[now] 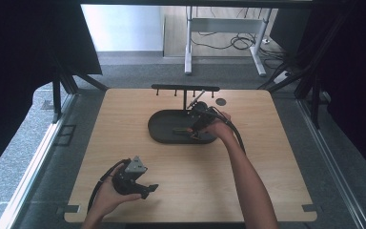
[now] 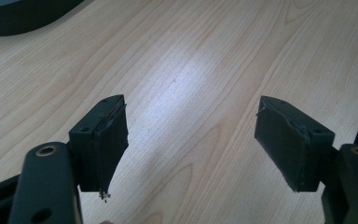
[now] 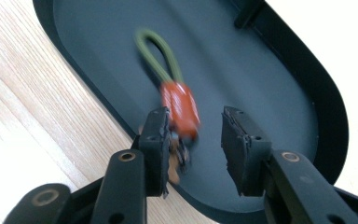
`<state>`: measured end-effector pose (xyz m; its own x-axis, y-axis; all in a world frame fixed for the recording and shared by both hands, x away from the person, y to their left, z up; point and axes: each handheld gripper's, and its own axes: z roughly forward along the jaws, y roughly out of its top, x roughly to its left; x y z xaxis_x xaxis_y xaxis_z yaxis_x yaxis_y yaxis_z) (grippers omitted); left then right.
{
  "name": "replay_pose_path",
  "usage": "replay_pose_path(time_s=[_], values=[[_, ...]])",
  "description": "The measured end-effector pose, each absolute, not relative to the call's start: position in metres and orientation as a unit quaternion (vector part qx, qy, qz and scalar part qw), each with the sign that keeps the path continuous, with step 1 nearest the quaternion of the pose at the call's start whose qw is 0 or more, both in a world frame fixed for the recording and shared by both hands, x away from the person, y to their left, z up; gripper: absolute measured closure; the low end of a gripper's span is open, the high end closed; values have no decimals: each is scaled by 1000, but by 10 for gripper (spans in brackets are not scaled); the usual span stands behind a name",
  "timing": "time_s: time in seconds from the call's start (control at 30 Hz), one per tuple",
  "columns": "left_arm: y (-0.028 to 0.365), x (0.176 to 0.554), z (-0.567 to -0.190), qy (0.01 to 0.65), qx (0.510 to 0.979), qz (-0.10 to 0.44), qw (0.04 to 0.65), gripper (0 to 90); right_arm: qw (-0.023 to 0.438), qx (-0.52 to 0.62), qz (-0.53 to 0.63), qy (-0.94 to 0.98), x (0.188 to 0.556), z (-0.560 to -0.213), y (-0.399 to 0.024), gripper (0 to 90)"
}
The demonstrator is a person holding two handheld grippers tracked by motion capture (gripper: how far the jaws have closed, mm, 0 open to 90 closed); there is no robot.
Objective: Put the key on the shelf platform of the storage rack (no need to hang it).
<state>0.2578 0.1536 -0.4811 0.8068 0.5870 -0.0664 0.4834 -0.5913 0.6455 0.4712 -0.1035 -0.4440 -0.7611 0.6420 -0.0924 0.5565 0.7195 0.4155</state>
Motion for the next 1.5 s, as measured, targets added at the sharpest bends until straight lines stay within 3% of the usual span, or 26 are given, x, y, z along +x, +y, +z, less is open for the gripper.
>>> replay_pose_path(time_s=[0.57,1.0,1.5], values=[[149,258,-483,296,893,76,330,261,118,333,217,910,447,-426,-123,502],[140,257,-487,290,898,72,324,261,114,325,240,908,408,-420,-148,484],[136,257,-489,290,900,72,318,261,103,330,264,901,375,-440,-182,476]])
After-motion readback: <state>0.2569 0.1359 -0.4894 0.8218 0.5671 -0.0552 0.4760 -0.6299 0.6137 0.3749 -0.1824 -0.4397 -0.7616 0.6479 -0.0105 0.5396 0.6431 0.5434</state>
